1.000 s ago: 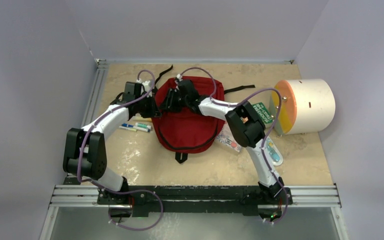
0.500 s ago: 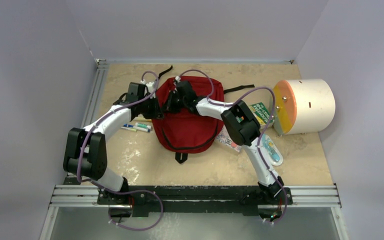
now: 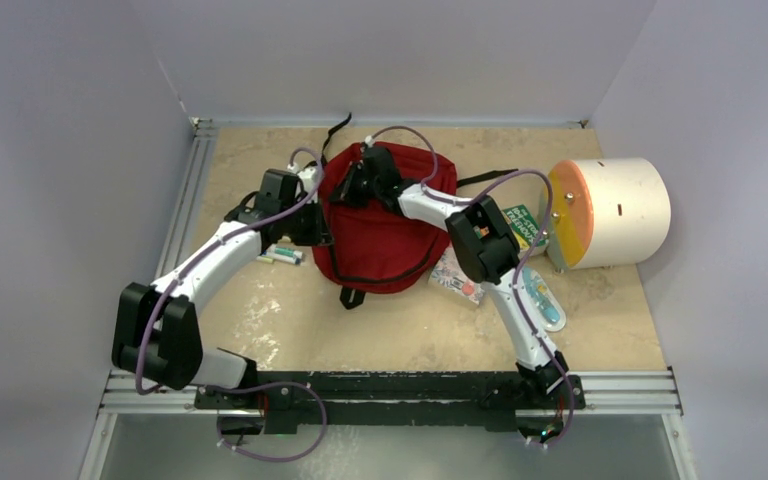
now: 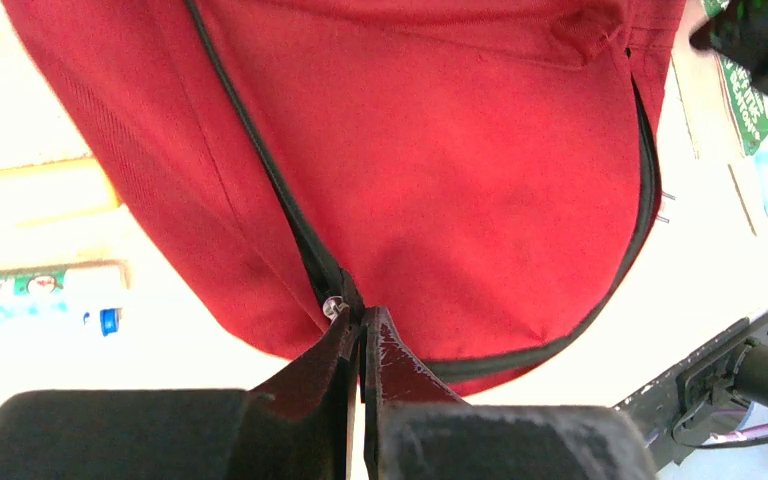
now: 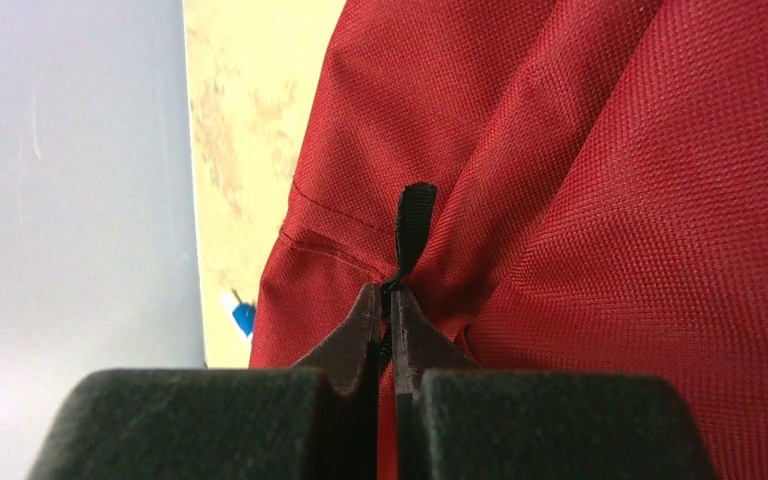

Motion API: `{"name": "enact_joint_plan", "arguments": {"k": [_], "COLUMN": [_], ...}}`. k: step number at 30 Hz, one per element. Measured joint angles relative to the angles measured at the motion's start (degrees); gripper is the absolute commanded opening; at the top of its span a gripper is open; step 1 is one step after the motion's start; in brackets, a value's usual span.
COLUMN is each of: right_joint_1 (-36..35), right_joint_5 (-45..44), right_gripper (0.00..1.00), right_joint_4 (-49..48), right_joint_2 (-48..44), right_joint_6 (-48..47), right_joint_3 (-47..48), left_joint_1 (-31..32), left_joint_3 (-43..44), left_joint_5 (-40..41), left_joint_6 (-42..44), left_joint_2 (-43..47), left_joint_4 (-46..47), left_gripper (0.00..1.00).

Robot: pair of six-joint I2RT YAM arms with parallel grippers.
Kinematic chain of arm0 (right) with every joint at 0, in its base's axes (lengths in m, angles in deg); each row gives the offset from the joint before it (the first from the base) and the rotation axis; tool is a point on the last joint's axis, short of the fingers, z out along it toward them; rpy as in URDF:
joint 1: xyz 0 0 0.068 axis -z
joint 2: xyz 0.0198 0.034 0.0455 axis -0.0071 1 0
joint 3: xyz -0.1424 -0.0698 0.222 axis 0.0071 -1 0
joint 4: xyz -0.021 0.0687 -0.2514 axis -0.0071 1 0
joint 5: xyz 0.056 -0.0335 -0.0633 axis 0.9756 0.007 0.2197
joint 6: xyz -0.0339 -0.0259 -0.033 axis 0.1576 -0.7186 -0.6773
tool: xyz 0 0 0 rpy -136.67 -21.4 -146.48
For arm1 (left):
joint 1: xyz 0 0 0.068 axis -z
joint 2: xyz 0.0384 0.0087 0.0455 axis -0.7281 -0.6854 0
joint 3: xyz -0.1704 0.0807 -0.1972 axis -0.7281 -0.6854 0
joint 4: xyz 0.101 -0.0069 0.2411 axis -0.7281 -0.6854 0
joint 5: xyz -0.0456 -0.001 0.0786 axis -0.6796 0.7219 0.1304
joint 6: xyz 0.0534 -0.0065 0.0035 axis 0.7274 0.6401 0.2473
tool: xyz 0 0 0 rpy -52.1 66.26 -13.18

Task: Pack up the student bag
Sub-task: Unzip the student bag at the center of the board.

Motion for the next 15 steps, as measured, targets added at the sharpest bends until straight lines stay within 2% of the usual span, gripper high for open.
{"name": "enact_joint_plan", "arguments": {"k": [6,15], "right_joint_1": [2.58,3.87], "right_joint_5": [-0.39,-0.11], "right_gripper": [0.0,0.0], "right_joint_4": [0.37,1.99], "right_joint_2": [1.9,5.97], "right_joint_6": [0.68,1.66], "right_joint_3": [3.91,10.93], "left_joint_1": [0.2,2.91], "left_joint_3": [-1.38,-7.43], "left_joint_5": [1.27,2.08], "left_joint_6": [-0.26,-5.53], "left_joint_2": [4.48,6.95], "left_joint_4": [-2.27,0.94], "left_gripper": [0.0,0.0]}}
